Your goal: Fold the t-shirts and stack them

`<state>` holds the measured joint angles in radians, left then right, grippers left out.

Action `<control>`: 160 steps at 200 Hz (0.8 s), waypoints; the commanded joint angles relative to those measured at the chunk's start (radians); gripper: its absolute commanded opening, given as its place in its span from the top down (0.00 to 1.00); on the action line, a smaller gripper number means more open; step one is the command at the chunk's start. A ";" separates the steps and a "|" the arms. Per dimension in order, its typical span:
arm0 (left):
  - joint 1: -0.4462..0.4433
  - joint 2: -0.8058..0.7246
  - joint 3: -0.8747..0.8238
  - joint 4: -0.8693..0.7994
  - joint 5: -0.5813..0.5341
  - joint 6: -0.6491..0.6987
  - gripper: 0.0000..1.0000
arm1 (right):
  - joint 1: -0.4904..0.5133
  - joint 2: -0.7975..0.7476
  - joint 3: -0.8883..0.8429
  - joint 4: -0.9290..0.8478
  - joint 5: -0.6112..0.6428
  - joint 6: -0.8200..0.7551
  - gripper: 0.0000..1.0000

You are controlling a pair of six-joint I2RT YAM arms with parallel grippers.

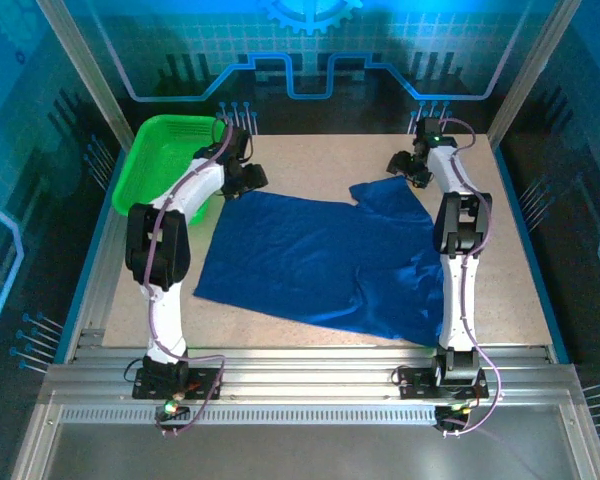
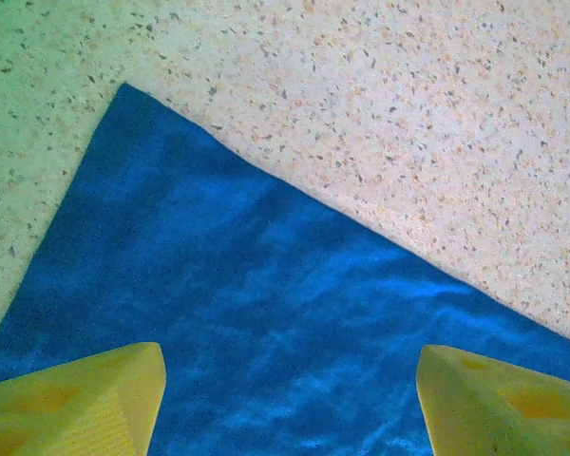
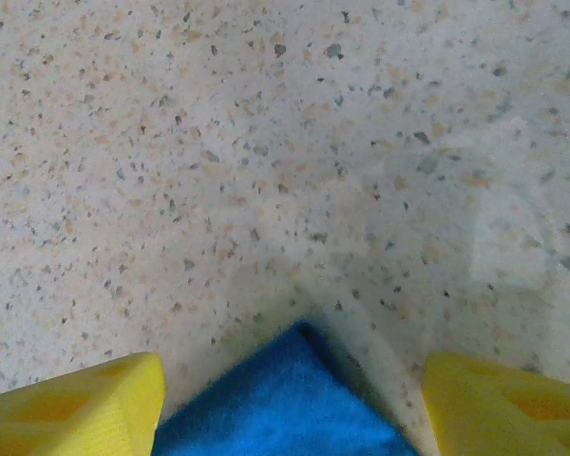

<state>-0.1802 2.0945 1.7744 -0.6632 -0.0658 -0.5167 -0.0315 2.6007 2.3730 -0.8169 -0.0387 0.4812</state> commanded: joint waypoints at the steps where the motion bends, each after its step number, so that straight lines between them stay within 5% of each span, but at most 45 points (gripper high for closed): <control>1: 0.033 0.042 0.054 0.005 0.010 0.024 0.28 | 0.009 0.060 0.083 -0.029 -0.043 0.005 0.29; 47: 0.058 0.125 0.124 -0.032 -0.025 0.046 0.30 | 0.015 0.111 0.128 -0.067 -0.084 0.062 0.44; 79: 0.060 0.191 0.204 -0.100 -0.113 0.078 0.31 | 0.009 0.076 0.029 -0.001 -0.134 0.148 0.76; 110: 0.065 0.254 0.260 -0.137 -0.164 0.112 0.32 | 0.013 0.068 0.017 -0.011 -0.125 0.142 0.90; 160: 0.074 0.348 0.360 -0.174 -0.183 0.135 0.34 | 0.022 0.036 -0.024 -0.009 -0.127 0.139 0.94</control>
<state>-0.1238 2.3981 2.0670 -0.7807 -0.2169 -0.4149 -0.0452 2.6404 2.3936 -0.7715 -0.1097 0.6106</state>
